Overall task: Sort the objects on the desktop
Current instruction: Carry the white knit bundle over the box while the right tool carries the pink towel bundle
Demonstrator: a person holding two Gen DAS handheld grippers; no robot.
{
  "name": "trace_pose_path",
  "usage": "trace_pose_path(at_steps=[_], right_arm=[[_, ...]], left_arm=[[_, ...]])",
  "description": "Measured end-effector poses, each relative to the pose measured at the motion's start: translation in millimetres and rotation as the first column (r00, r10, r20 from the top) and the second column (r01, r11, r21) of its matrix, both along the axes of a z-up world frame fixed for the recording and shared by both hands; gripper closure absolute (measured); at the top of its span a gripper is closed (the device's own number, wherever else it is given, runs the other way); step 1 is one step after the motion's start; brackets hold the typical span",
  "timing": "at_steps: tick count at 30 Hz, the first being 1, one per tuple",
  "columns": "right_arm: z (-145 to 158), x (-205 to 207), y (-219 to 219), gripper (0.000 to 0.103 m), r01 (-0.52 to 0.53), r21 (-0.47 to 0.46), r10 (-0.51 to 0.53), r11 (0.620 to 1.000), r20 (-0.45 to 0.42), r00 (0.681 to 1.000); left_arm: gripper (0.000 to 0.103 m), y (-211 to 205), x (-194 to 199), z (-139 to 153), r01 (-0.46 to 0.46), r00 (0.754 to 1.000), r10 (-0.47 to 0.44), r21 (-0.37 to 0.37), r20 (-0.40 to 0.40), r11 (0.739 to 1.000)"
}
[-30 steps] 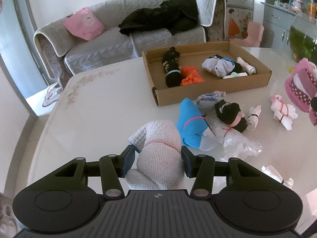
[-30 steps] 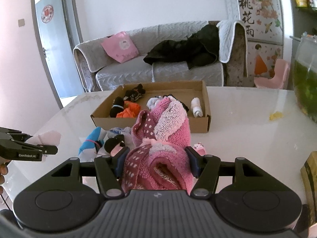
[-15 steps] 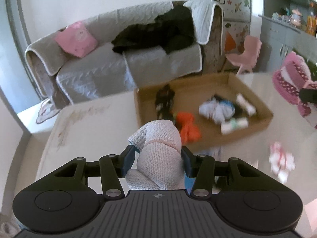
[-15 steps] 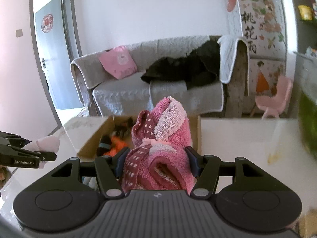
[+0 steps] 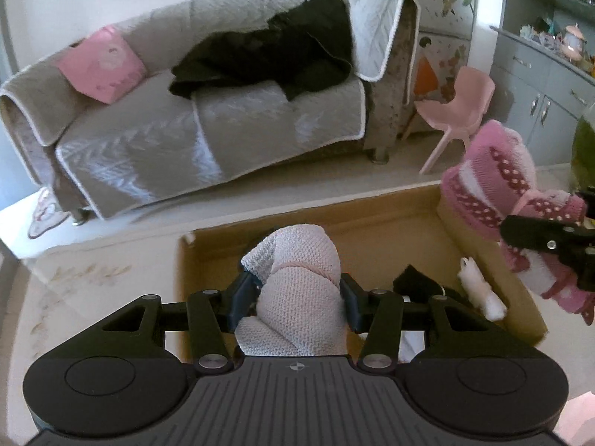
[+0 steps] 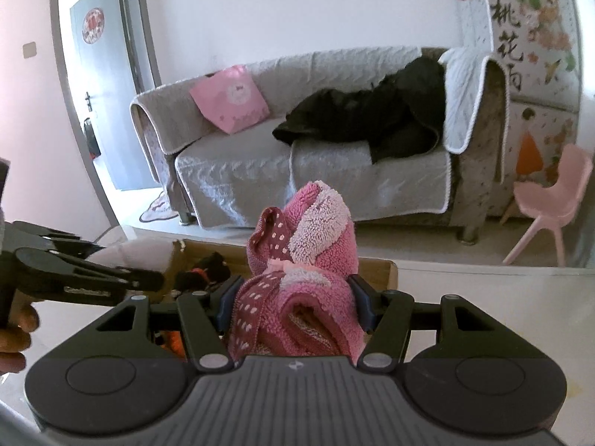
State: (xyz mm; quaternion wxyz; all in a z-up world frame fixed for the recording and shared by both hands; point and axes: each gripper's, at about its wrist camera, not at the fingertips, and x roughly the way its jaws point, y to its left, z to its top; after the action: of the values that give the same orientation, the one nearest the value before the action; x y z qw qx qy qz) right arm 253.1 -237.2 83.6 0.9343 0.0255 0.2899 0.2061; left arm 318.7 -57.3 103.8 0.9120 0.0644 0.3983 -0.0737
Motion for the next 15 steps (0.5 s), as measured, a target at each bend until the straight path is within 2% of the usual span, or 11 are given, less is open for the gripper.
trace_pose_path(at_steps=[6, 15], right_arm=[[-12, 17, 1, 0.046, -0.049, 0.029, 0.05, 0.998, -0.037, 0.998], [-22, 37, 5, 0.046, -0.106, 0.011, 0.107, 0.994, -0.077, 0.991]], left_arm=[[0.046, -11, 29, -26, 0.027, 0.999, -0.027, 0.017, -0.019, 0.999], [0.046, -26, 47, -45, 0.076, 0.996, -0.076, 0.005, -0.043, 0.997]])
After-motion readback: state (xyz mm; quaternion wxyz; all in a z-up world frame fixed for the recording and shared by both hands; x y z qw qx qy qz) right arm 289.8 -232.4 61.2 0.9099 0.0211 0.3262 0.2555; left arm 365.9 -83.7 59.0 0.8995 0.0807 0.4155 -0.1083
